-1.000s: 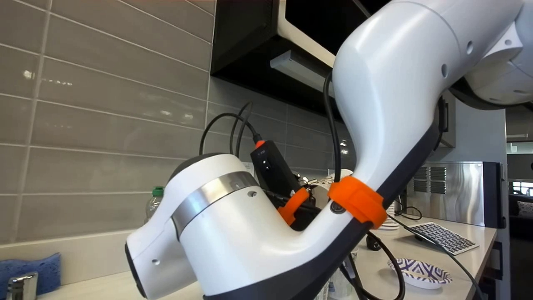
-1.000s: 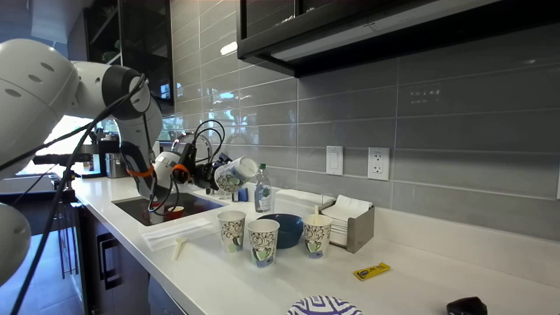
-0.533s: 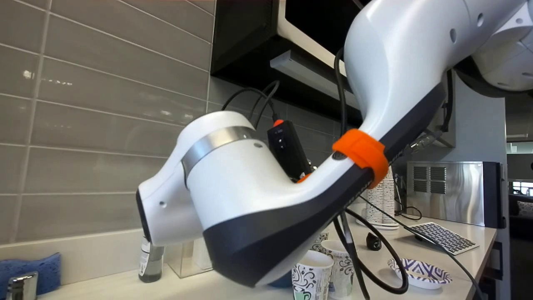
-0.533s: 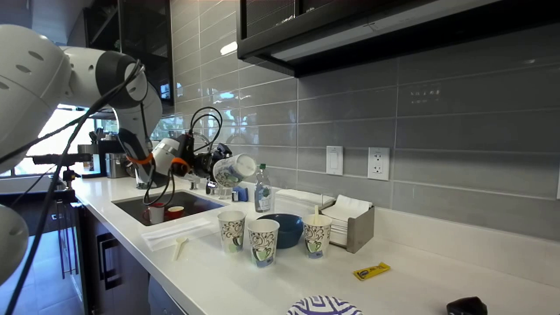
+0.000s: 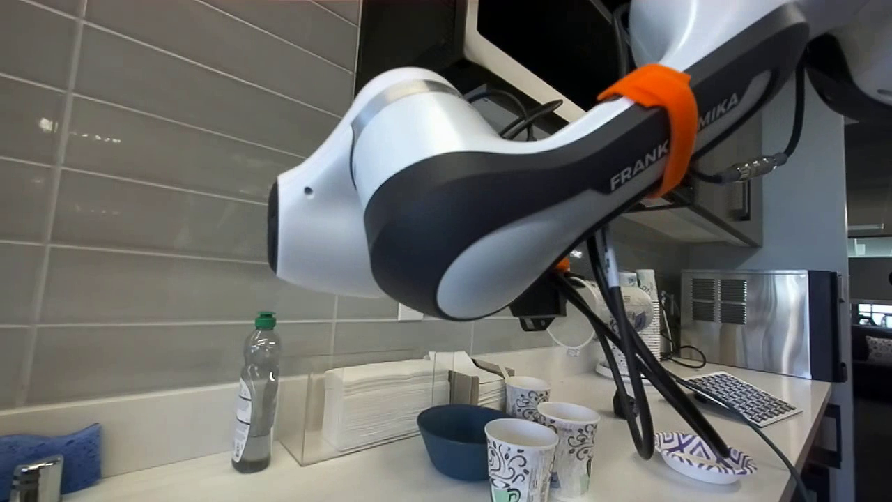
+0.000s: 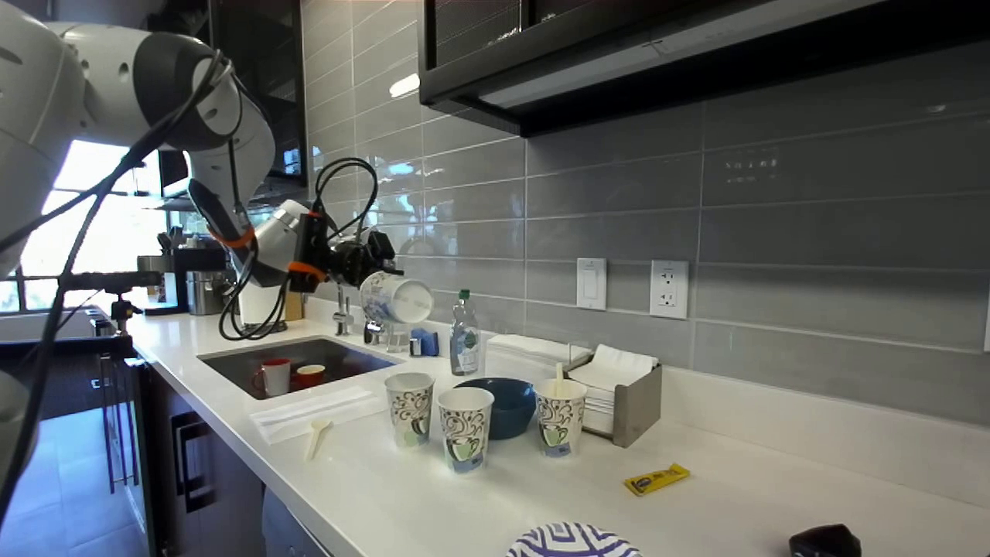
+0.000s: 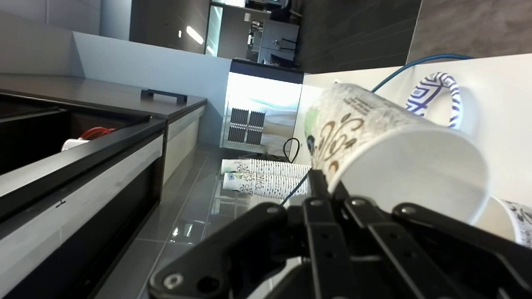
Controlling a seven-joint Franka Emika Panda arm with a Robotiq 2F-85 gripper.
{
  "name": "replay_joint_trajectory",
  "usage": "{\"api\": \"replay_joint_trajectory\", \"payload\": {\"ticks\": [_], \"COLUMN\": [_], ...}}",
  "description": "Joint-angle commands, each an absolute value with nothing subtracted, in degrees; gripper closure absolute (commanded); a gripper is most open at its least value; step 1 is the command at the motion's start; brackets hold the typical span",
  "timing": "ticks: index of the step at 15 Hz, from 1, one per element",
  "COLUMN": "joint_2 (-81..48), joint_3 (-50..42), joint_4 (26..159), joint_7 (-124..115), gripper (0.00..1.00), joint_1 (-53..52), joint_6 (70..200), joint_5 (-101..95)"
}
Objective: Pour the contents from one cup to the other
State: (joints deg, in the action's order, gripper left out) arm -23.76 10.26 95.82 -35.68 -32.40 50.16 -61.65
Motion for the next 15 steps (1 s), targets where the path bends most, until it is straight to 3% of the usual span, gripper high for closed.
{"api": "replay_joint_trajectory", "payload": {"ticks": [1, 10, 15], "joint_2": [-23.66, -13.2, -6.42], "joint_3": [12.74, 14.71, 14.36], "joint_4": [95.84, 102.32, 110.82], "joint_7": [-36.27, -52.17, -62.29], "gripper": [0.96, 0.99, 0.99], "joint_1": [-30.32, -23.96, -21.56], "joint_6": [49.65, 56.21, 66.97], "joint_5": [-62.05, -41.08, -32.34]}}
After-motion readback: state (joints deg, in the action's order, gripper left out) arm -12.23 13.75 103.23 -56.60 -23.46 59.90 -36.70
